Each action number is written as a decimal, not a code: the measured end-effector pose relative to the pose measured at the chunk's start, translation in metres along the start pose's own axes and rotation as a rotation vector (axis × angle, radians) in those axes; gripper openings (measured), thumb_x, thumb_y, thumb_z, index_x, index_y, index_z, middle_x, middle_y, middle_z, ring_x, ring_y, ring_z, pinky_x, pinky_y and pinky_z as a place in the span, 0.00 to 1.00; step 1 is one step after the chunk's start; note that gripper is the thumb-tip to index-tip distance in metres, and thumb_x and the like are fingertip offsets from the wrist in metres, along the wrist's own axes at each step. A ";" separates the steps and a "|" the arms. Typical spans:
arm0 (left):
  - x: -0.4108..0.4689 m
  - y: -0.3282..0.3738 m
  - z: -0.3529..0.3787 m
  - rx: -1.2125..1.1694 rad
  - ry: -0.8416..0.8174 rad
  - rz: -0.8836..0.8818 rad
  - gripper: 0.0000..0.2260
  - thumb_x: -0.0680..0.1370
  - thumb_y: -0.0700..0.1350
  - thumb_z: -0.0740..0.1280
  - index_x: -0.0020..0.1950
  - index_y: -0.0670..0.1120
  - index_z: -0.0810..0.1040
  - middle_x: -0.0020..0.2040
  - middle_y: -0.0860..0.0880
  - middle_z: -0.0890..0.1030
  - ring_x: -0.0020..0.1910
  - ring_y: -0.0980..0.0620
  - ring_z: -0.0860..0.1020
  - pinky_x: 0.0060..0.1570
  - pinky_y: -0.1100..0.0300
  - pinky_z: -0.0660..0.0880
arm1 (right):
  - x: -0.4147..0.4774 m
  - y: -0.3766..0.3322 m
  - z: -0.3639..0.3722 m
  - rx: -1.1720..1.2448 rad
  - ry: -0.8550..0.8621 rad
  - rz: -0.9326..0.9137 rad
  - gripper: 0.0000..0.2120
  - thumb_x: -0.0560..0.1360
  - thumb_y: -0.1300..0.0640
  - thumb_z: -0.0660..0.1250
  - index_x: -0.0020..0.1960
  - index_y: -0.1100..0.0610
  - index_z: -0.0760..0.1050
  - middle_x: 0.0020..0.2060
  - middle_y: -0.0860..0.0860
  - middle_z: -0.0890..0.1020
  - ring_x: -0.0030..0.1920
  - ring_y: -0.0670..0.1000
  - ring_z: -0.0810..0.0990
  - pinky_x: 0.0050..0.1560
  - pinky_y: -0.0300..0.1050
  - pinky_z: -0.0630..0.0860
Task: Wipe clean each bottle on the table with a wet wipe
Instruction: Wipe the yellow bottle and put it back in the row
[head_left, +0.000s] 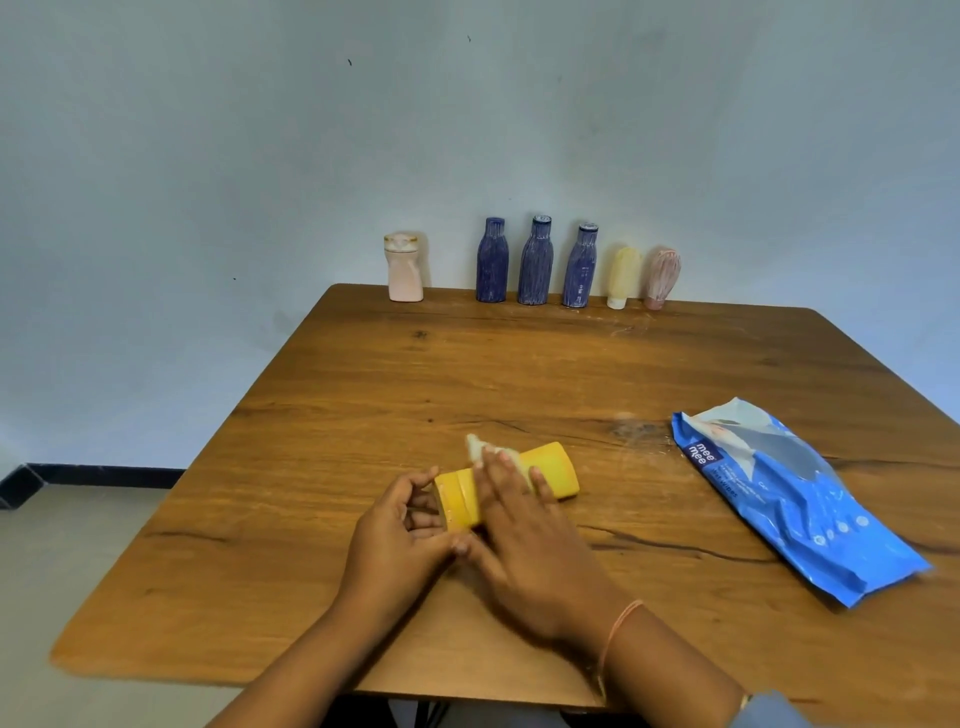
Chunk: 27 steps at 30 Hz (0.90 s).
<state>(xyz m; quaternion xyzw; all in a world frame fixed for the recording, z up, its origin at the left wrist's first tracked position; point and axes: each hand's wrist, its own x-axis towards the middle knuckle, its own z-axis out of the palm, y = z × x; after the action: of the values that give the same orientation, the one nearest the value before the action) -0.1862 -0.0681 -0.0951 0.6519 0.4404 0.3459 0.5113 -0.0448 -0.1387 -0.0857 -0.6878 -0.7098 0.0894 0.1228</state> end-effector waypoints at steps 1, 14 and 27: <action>0.001 -0.001 0.000 -0.003 0.006 0.001 0.29 0.62 0.32 0.77 0.59 0.48 0.73 0.44 0.44 0.80 0.39 0.53 0.82 0.39 0.65 0.79 | 0.004 0.013 -0.003 -0.008 0.021 0.082 0.43 0.66 0.30 0.26 0.75 0.54 0.34 0.73 0.48 0.33 0.73 0.46 0.32 0.71 0.44 0.30; -0.006 0.011 -0.001 0.092 0.010 0.063 0.17 0.73 0.32 0.66 0.48 0.56 0.72 0.43 0.58 0.77 0.37 0.71 0.77 0.36 0.77 0.71 | 0.015 -0.049 0.005 0.083 -0.007 -0.079 0.41 0.70 0.32 0.34 0.75 0.56 0.36 0.75 0.50 0.36 0.72 0.44 0.31 0.71 0.41 0.30; -0.007 0.005 0.001 0.137 0.030 0.109 0.19 0.69 0.32 0.71 0.55 0.51 0.74 0.43 0.50 0.79 0.38 0.54 0.79 0.36 0.72 0.74 | 0.018 -0.019 0.003 0.026 0.078 0.098 0.48 0.66 0.29 0.27 0.75 0.60 0.38 0.76 0.55 0.41 0.75 0.51 0.36 0.72 0.45 0.33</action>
<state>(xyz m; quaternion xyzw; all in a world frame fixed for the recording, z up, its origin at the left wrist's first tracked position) -0.1864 -0.0757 -0.0905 0.7030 0.4346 0.3519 0.4394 -0.0643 -0.1214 -0.0817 -0.7231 -0.6687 0.0774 0.1548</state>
